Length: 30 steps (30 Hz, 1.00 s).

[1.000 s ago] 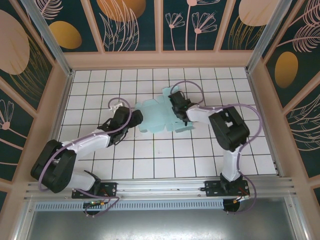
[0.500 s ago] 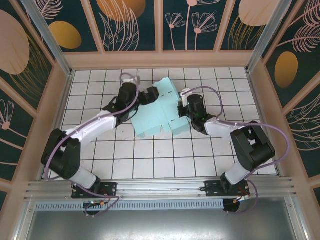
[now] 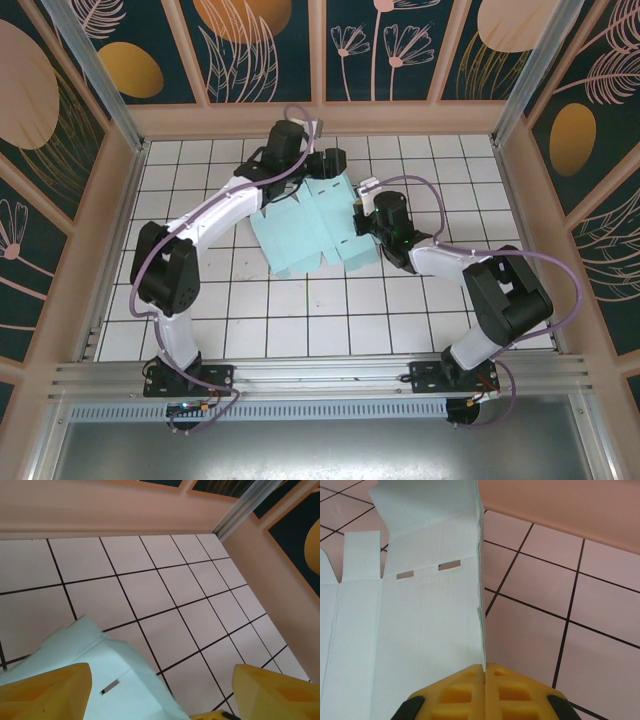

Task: Fold the paper box

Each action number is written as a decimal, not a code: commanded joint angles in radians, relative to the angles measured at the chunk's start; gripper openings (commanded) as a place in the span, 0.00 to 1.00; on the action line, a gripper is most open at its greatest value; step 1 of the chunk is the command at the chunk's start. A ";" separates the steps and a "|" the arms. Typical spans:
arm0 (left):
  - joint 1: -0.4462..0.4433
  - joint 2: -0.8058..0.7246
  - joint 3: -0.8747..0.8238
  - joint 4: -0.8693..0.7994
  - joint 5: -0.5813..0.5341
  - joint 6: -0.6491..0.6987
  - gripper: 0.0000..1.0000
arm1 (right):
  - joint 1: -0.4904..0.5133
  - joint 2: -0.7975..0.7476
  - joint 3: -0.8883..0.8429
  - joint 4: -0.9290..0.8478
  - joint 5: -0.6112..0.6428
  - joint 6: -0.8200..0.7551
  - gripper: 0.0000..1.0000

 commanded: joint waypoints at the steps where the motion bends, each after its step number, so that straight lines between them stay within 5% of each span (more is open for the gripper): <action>1: -0.008 0.054 0.107 -0.084 0.023 0.080 0.70 | 0.022 -0.005 0.022 -0.001 0.018 -0.030 0.00; 13: -0.010 0.365 0.558 -0.424 0.096 0.140 0.72 | 0.067 0.012 0.036 -0.021 0.081 -0.077 0.00; 30: -0.027 0.220 0.297 -0.391 0.147 0.070 0.69 | 0.064 0.051 0.069 -0.039 0.128 -0.086 0.00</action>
